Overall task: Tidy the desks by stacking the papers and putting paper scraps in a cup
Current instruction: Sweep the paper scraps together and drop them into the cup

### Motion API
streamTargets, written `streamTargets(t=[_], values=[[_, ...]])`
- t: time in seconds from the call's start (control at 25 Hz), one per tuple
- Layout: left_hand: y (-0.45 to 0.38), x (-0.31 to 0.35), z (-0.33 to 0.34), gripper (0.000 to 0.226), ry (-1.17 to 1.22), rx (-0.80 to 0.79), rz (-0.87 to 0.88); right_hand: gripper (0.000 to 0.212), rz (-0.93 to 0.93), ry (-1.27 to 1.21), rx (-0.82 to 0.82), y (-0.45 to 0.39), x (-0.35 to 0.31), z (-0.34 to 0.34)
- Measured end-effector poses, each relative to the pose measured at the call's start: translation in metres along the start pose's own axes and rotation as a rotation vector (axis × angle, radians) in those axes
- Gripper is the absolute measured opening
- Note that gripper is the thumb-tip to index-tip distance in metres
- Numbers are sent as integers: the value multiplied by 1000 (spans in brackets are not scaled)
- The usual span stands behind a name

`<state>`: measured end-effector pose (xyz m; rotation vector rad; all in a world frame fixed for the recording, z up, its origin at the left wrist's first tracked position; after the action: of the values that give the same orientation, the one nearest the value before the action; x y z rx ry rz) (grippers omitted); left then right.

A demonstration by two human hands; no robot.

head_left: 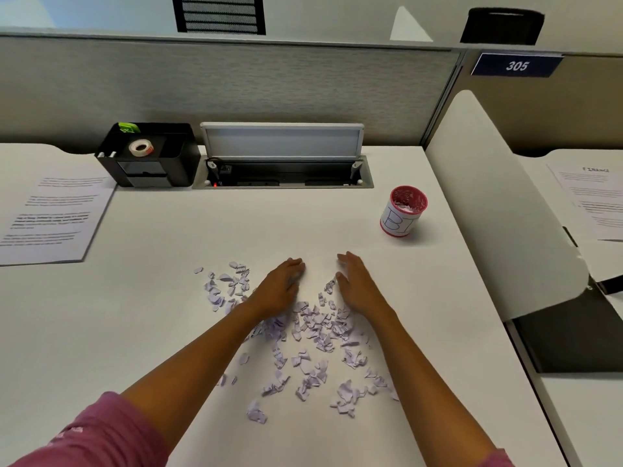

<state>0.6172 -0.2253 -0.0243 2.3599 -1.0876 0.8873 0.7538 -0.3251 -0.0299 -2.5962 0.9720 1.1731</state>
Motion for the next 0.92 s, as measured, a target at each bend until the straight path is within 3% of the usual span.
streamTargets(t=[0.2,0.32,0.44,0.64,0.8,0.92], values=[[22,15,10,54,-44,-182,67,47,-175,254,-150,33,-24,26],[40,19,19,70,-66,-238,84,50,-160,315,-145,60,-26,22],[55,21,30,68,-89,-217,111,65,-119,346,-185,87,-19,26],[71,32,38,38,-166,-55,137,45,-32,261,77,105,-23,30],[77,32,42,37,-308,14,151,29,28,84,240,114,-24,28],[74,30,42,30,-359,23,162,29,32,151,271,115,-28,23]])
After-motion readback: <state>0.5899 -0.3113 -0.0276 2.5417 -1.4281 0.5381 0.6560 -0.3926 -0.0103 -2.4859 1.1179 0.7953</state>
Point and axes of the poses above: each hand's wrist, its own y-axis away from the middle knuckle, its own z-axis out of the palm, x = y × z, the point moved 10 cm from there along -y, towards the middle knuckle, and after that the axes turned 8 degrees about x, right-handed, at the moved point
